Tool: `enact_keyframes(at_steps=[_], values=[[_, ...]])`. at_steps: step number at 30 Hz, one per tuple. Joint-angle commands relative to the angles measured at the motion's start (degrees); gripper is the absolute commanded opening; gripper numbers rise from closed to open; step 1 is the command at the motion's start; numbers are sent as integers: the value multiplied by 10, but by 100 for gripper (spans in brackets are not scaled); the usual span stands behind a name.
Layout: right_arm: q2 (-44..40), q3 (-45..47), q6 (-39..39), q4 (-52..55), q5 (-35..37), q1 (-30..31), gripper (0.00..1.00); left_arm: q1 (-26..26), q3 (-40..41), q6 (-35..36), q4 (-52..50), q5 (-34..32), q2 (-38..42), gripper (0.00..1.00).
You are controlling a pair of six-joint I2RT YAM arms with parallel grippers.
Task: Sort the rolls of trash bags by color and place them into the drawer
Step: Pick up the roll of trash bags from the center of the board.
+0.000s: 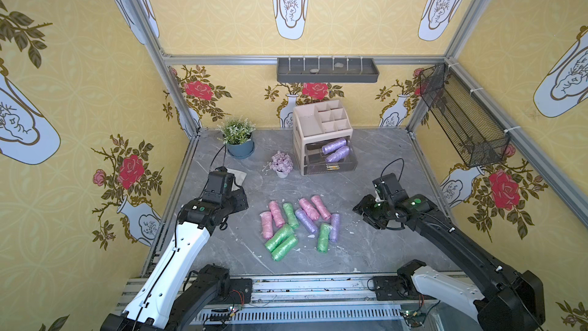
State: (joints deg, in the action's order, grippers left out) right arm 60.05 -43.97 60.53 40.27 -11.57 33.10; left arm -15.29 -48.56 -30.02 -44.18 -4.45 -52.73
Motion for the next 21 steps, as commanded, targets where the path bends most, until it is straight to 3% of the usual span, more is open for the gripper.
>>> enact_keyframes(at_steps=[1, 9, 21], values=[[19, 7, 31, -67, 28, 45, 53, 0, 6, 1, 7, 4, 4, 58], [83, 26, 65, -129, 37, 106, 52, 1, 7, -1, 10, 6, 8, 58], [170, 45, 70, -198, 13, 115, 51, 0, 11, -1, 13, 17, 13, 58]])
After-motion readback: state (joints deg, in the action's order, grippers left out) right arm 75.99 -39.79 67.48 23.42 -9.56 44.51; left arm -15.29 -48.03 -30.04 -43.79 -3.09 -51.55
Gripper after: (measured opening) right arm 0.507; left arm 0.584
